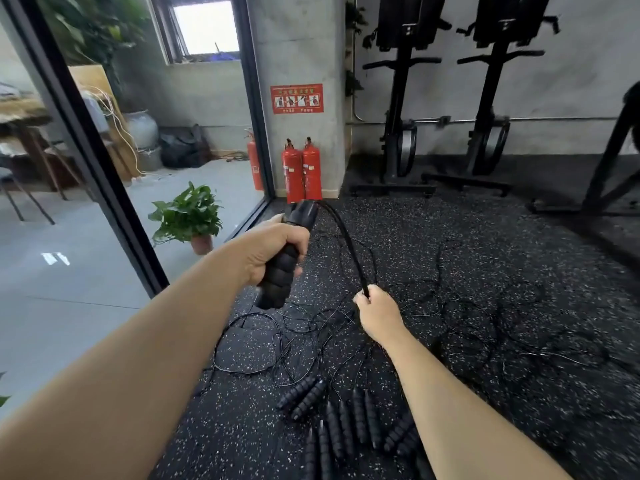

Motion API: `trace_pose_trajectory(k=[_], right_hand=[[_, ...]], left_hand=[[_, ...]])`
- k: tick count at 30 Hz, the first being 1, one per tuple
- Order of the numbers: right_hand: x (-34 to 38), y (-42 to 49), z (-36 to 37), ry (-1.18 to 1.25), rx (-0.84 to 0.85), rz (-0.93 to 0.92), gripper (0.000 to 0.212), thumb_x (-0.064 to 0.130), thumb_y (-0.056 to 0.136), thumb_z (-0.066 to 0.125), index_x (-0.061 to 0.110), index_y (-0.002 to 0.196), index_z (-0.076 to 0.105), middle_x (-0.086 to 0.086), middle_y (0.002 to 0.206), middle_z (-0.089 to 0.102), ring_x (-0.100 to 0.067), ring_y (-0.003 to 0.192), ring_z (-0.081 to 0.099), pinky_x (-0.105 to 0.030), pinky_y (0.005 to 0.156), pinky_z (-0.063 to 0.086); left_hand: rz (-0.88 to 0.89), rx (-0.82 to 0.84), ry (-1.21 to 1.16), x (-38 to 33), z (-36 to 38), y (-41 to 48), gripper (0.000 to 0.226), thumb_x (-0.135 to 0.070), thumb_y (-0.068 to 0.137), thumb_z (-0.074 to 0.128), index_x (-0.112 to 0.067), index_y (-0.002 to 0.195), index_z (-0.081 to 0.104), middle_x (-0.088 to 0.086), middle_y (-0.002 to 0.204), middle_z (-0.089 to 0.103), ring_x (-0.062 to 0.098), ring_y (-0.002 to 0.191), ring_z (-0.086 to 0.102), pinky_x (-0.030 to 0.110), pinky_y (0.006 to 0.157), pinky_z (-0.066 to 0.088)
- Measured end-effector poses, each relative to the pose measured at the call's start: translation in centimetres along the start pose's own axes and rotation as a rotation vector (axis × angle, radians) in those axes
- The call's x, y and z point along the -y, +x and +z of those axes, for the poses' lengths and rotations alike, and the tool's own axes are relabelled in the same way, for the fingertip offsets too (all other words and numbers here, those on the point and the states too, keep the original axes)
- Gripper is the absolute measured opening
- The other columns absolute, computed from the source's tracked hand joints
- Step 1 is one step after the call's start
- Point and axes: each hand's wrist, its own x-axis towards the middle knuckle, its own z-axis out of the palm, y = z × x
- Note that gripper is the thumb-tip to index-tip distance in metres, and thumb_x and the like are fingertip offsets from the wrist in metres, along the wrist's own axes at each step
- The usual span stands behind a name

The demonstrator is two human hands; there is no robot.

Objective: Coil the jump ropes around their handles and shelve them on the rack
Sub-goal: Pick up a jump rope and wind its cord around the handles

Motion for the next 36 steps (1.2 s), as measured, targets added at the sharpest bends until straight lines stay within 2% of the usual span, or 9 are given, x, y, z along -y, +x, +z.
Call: trace_pose_trajectory(k=[6, 11, 14, 19, 22, 24, 27, 32, 36], right_hand=[[-4.1, -0.2, 0.9, -0.272, 0.156, 0.161, 0.029, 0.020, 0.102, 0.033, 0.008, 0.119, 0.052, -0.013, 0.122, 0.058, -0.031, 0.112, 0.054, -0.038, 0.090, 0.044], [-1.6, 0.6, -0.5, -0.498, 0.215, -0.050, 0.017, 0.003, 0.095, 0.035, 0.015, 0.097, 0.047, -0.011, 0.106, 0.062, -0.029, 0.091, 0.056, -0.035, 0.071, 0.041], [0.9, 1.2, -1.4, -0.644, 0.244, -0.204, 0.018, 0.007, 0.097, 0.037, 0.009, 0.111, 0.049, -0.014, 0.116, 0.060, -0.032, 0.102, 0.056, -0.036, 0.076, 0.040], [2.5, 1.8, -2.9, -0.774, 0.258, -0.278, 0.021, 0.015, 0.097, 0.041, 0.012, 0.117, 0.047, -0.011, 0.120, 0.059, -0.032, 0.107, 0.057, -0.034, 0.075, 0.039], [3.1, 2.0, -2.7, -0.793, 0.281, -0.316, 0.030, 0.013, 0.096, 0.041, 0.014, 0.125, 0.049, -0.009, 0.123, 0.059, -0.031, 0.113, 0.056, -0.036, 0.084, 0.044], [3.4, 1.9, -2.5, -0.784, 0.280, -0.330, 0.027, 0.020, 0.099, 0.035, 0.015, 0.122, 0.047, -0.009, 0.125, 0.058, -0.031, 0.114, 0.055, -0.037, 0.086, 0.044], [2.7, 1.8, -2.5, -0.718, 0.279, -0.271, 0.032, 0.027, 0.102, 0.028, 0.014, 0.124, 0.048, -0.010, 0.127, 0.056, -0.031, 0.114, 0.054, -0.039, 0.084, 0.041], [-3.7, 3.3, -3.3, -0.800, 0.259, 0.101, 0.036, 0.015, 0.097, 0.035, 0.009, 0.129, 0.050, -0.012, 0.129, 0.050, -0.031, 0.115, 0.052, -0.042, 0.093, 0.044], [-7.2, 3.7, -4.3, -0.381, 0.167, 0.317, 0.026, 0.011, 0.097, 0.040, 0.002, 0.113, 0.058, -0.025, 0.122, 0.058, -0.037, 0.105, 0.058, -0.040, 0.088, 0.046]], left_hand=[[-0.012, -0.156, -0.444, 0.2, -0.2, 1.4, 0.012, 0.000, 0.073, 0.048, -0.011, 0.070, 0.048, 0.006, 0.058, 0.052, 0.017, 0.050, 0.048, 0.029, 0.058, 0.047], [-0.117, -0.026, -0.299, 4.0, 2.4, 1.8, 0.015, 0.002, 0.073, 0.048, -0.008, 0.084, 0.050, 0.009, 0.082, 0.069, 0.014, 0.050, 0.051, 0.026, 0.052, 0.048], [-0.073, 0.029, -0.162, 5.8, 4.8, 1.8, 0.038, -0.004, 0.057, 0.057, -0.004, 0.095, 0.055, 0.017, 0.099, 0.066, 0.019, 0.051, 0.050, 0.027, 0.055, 0.046], [0.028, 0.030, -0.152, 5.7, 6.0, 2.9, 0.042, -0.006, 0.048, 0.057, -0.011, 0.089, 0.050, 0.016, 0.075, 0.058, 0.023, 0.057, 0.053, 0.029, 0.062, 0.043], [-0.025, 0.104, -0.293, 5.5, 6.4, 3.1, 0.043, -0.004, 0.053, 0.054, -0.010, 0.095, 0.052, 0.012, 0.091, 0.065, 0.019, 0.059, 0.059, 0.029, 0.059, 0.047], [-0.055, 0.114, -0.368, 5.4, 6.4, 3.2, 0.036, -0.004, 0.052, 0.053, -0.010, 0.088, 0.054, 0.009, 0.082, 0.063, 0.017, 0.055, 0.056, 0.027, 0.057, 0.048], [-0.045, 0.075, -0.341, 4.9, 5.6, 3.1, 0.028, -0.005, 0.047, 0.057, -0.009, 0.075, 0.051, 0.009, 0.061, 0.055, 0.018, 0.048, 0.051, 0.025, 0.053, 0.050], [0.087, -0.022, -0.440, 2.8, 2.4, 3.0, 0.023, -0.007, 0.051, 0.052, -0.010, 0.073, 0.045, 0.004, 0.064, 0.049, 0.013, 0.049, 0.048, 0.025, 0.054, 0.049], [0.114, -0.123, -0.457, 2.9, 0.1, 3.0, 0.025, -0.009, 0.051, 0.051, -0.012, 0.074, 0.042, 0.002, 0.065, 0.046, 0.012, 0.048, 0.047, 0.023, 0.051, 0.047]])
